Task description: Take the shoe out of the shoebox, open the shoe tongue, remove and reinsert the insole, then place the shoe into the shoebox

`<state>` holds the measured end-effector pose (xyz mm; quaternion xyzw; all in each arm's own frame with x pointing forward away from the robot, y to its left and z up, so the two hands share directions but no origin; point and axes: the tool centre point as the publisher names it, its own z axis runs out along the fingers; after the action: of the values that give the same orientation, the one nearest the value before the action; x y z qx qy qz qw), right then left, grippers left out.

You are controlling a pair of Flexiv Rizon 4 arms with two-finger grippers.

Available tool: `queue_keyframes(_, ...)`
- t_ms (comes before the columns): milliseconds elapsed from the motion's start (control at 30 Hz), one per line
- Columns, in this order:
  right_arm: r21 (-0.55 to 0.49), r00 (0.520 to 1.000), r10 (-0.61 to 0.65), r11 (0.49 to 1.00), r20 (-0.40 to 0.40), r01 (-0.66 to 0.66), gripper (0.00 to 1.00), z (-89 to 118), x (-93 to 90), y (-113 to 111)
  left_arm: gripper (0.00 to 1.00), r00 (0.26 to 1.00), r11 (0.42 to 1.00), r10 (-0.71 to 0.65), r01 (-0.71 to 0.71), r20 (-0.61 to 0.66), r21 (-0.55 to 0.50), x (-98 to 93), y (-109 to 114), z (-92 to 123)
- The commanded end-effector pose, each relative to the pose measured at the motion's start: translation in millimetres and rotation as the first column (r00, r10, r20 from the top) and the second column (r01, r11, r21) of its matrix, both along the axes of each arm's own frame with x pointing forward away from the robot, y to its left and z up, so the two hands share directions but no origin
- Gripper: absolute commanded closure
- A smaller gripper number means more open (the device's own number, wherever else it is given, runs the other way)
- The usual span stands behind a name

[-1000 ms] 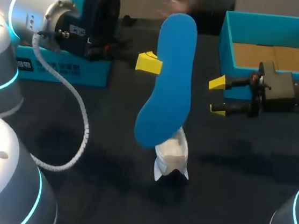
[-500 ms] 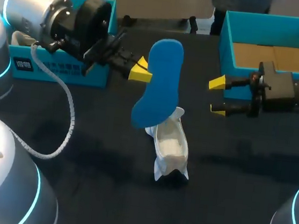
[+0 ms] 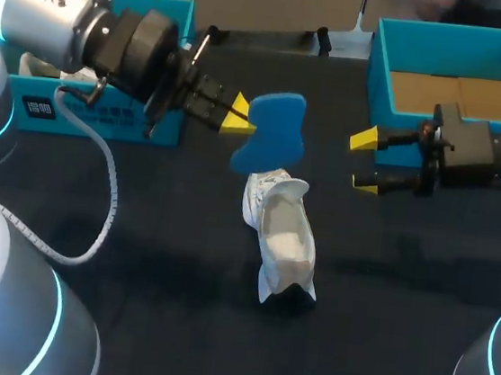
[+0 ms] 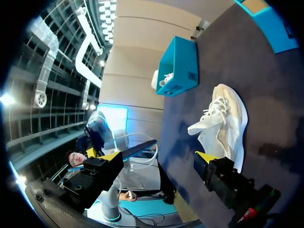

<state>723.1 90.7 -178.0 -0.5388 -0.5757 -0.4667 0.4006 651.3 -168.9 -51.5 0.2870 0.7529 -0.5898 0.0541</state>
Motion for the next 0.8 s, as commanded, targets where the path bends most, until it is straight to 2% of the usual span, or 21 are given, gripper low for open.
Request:
queue_keyframes(33,-0.002,1.0,-0.002,1.0,-0.001,0.002,0.0,0.1,0.3,1.6,1.0,0.993,0.999,0.047,-0.044,0.108,-0.031,-11.6,4.9,0.4)
queue_keyframes(533,-0.002,1.0,-0.002,1.0,-0.001,0.002,0.0,0.1,0.3,1.6,1.0,0.993,0.999,0.041,-0.037,0.111,-0.033,-11.0,5.0,0.4)
queue_keyframes(667,-0.002,1.0,-0.002,1.0,-0.001,0.002,0.0,0.1,0.3,1.6,1.0,0.953,0.999,-0.031,0.037,0.301,-0.015,-1.1,9.0,-3.6)
queue_keyframes(800,-0.002,1.0,-0.002,1.0,-0.001,0.002,0.0,0.1,0.3,1.6,1.0,0.927,0.996,-0.08,0.087,0.365,-0.003,6.6,12.2,-4.8)
